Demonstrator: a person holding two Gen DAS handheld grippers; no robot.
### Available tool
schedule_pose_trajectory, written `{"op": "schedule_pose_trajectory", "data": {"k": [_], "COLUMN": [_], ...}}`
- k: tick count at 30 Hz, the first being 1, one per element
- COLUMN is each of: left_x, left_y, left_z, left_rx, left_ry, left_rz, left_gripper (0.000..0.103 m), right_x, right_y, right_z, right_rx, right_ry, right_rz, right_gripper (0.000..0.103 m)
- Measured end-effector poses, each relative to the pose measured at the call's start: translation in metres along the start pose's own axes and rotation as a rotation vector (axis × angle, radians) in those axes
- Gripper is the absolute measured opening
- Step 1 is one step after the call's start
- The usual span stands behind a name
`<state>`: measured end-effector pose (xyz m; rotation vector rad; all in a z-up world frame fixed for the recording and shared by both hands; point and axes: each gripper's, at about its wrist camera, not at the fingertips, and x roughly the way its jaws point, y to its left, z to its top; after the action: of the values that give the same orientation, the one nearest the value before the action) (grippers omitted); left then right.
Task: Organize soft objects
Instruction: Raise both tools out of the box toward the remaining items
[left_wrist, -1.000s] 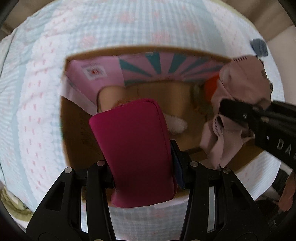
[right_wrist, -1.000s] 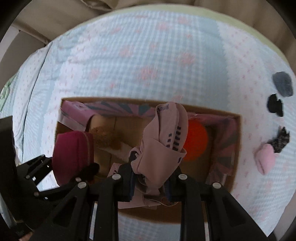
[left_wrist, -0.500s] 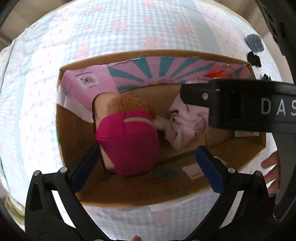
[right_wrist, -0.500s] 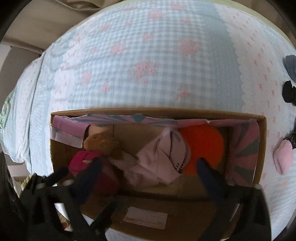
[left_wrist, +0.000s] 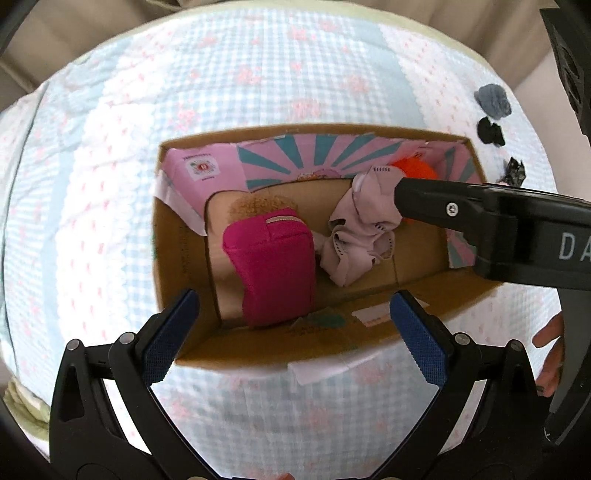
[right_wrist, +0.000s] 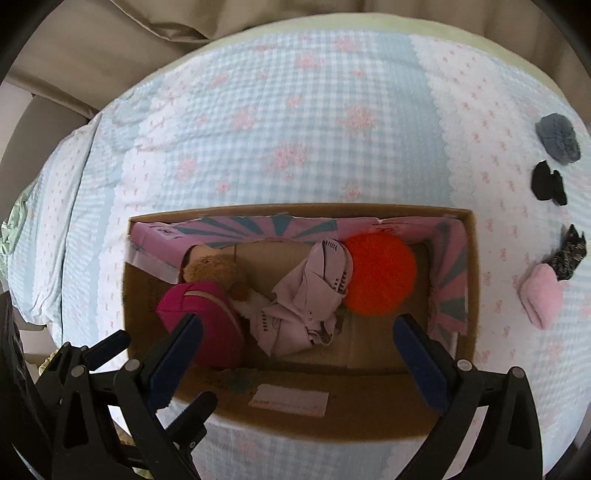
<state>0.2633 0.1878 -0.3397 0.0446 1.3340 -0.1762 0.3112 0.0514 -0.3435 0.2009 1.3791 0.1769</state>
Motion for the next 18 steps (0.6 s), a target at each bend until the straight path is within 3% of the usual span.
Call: {"op": "schedule_pose_trajectory", "data": {"k": [18], "left_x": [-0.13], "left_y": [-0.016], "left_z": [-0.047], "left_rx": [0.005], "left_ry": [-0.196], "left_rz": [0.002], "left_gripper": [0.103], "right_x": [-0.138], "right_y": [0.017], "right_z": [-0.068], "right_rx": [-0.005], "right_ry": [-0.23], "right_rz": [-0.045], "right_gripper": [0.102]}}
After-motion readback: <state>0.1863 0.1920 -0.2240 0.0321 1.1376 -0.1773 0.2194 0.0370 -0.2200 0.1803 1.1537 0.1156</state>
